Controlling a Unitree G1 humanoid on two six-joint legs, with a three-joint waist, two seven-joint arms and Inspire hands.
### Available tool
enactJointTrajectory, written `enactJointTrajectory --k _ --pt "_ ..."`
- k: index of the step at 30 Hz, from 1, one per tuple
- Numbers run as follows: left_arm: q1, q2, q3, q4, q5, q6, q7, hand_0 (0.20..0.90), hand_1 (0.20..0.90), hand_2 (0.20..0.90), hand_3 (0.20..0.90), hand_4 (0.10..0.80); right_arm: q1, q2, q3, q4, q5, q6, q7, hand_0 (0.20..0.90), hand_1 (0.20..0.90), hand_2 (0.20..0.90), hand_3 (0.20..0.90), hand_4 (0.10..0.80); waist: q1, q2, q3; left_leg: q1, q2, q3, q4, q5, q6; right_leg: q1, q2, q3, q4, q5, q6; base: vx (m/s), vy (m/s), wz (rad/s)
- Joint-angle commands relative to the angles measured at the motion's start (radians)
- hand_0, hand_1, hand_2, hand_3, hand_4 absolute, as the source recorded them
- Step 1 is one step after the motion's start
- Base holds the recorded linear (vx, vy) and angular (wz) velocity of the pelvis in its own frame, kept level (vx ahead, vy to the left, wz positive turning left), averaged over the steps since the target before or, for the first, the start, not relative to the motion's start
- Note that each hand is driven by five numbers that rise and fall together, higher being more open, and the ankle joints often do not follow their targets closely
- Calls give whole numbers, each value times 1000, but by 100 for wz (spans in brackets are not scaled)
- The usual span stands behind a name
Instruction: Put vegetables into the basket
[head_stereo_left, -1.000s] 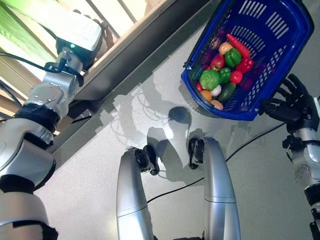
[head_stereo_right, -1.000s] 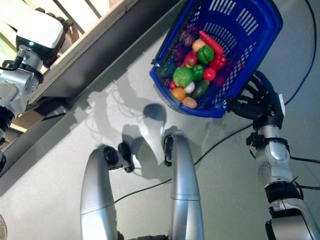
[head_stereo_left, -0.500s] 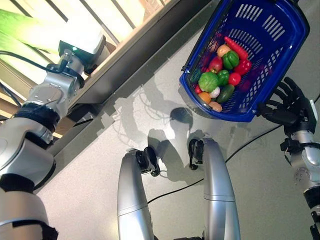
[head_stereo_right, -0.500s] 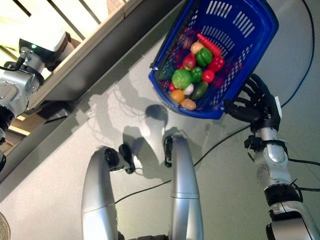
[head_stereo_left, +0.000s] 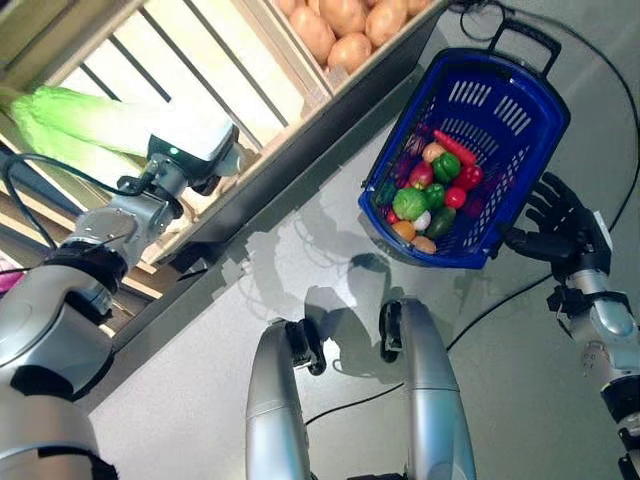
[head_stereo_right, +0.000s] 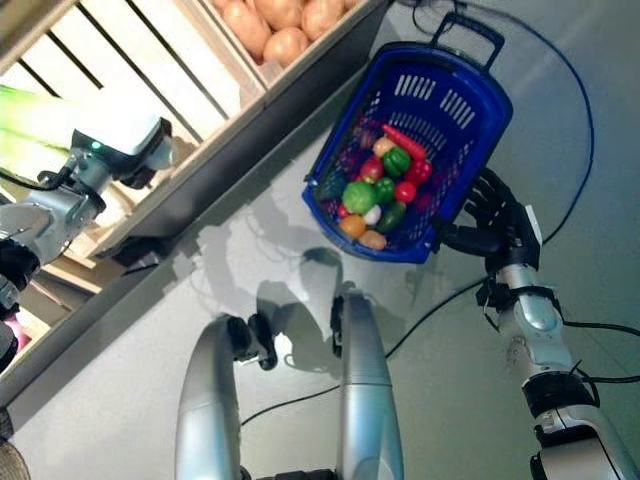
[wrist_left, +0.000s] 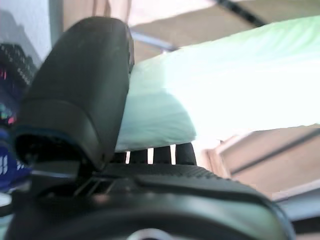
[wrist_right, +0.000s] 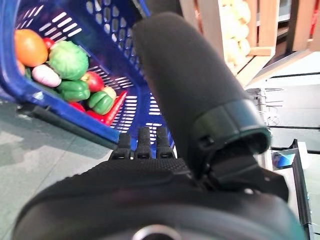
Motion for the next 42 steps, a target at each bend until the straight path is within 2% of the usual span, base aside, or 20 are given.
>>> enactJointTrajectory --k 1,5,10,12,16,18,21,23,24,27,28,30,34,36,42 --pt "15 146 111 -63 4 -9 204 300 300 300 300 400 31 42 -45 -106 -43 -56 27 900 900 900 900 800 -6 -9 -130 139 -23 75 -174 3 42 168 -33 13 -172 62 -29 44 -31 3" --pt "84 153 189 -135 -22 -44 318 300 300 300 300 400 70 79 -54 -126 -71 -50 51 900 900 900 900 800 4 -10 -167 205 -39 74 -221 7 49 231 -44 3 -210 61 -28 46 -38 8" --pt "205 145 344 -277 -67 -98 422 300 300 300 300 400 111 128 -47 -174 -147 -42 108 900 900 900 900 800 25 -11 -217 299 -57 76 -290 9 52 323 -52 -19 -270 58 -25 35 -45 10" --pt "256 128 405 -341 -105 -127 446 300 300 300 300 400 120 144 -28 -212 -195 -45 129 900 900 900 900 800 34 -14 -228 334 -65 74 -318 13 52 359 -51 -28 -297 60 -24 4 -61 3" --pt "364 45 531 -453 -206 -224 458 300 300 300 300 400 110 168 26 -260 -258 -41 157 900 900 900 900 800 57 -24 -245 420 -85 56 -391 34 52 451 -46 -50 -368 73 -23 5 -84 9" --pt "413 -25 587 -491 -267 -303 416 300 300 300 300 400 92 191 55 -269 -324 -63 155 900 900 900 900 800 77 -31 -263 502 -104 36 -477 63 51 539 -38 -68 -450 92 -18 54 -116 7" --pt "472 -128 646 -543 -360 -378 318 300 300 300 300 400 59 220 91 -299 -371 -53 145 900 900 900 900 800 100 -42 -300 574 -119 16 -555 93 53 620 -28 -91 -534 111 -15 68 -115 10" --pt "526 -216 683 -591 -473 -438 192 300 300 300 300 400 37 245 115 -314 -402 -38 134 900 900 900 900 800 115 -46 -332 643 -124 5 -632 121 54 702 -12 -110 -627 133 -15 135 -130 7" --pt "558 -280 699 -636 -591 -454 90 300 300 300 300 400 12 264 124 -326 -405 -1 131 900 900 900 900 800 127 -50 -362 694 -127 2 -691 143 50 760 3 -117 -698 149 -12 155 -119 6" --pt "601 -371 728 -692 -786 -452 -79 300 300 300 300 400 -19 290 128 -340 -408 57 137 900 900 900 900 800 138 -54 -388 779 -130 1 -790 178 43 852 24 -131 -809 177 -8 122 -92 5" --pt "617 -414 730 -716 -874 -446 -149 300 300 300 300 400 -36 305 133 -347 -401 103 153 900 900 900 900 800 144 -57 -399 813 -132 0 -834 193 40 889 31 -136 -855 189 -4 77 -89 9" --pt "640 -470 725 -749 -956 -419 -229 300 300 300 300 400 -60 318 142 -353 -385 179 188 900 900 900 900 800 153 -64 -420 861 -133 -1 -905 218 34 941 42 -144 -931 212 3 79 -104 3" --pt "646 -517 701 -773 -1056 -377 -301 300 300 300 300 400 -117 315 167 -359 -377 244 189 900 900 900 900 800 157 -77 -438 932 -132 -4 -1021 269 27 1011 59 -150 -1044 264 15 35 -85 3" --pt "649 -545 687 -781 -1151 -349 -338 300 300 300 300 400 -162 312 182 -357 -385 288 156 900 900 900 900 800 159 -81 -450 973 -130 -7 -1099 305 22 1051 71 -152 -1118 303 20 28 -77 10" --pt "653 -591 654 -786 -1169 -320 -353 300 300 300 300 400 -202 333 183 -358 -402 333 81 900 900 900 900 800 164 -84 -465 1031 -124 -12 -1247 367 11 1105 93 -163 -1244 366 28 3 -61 4"
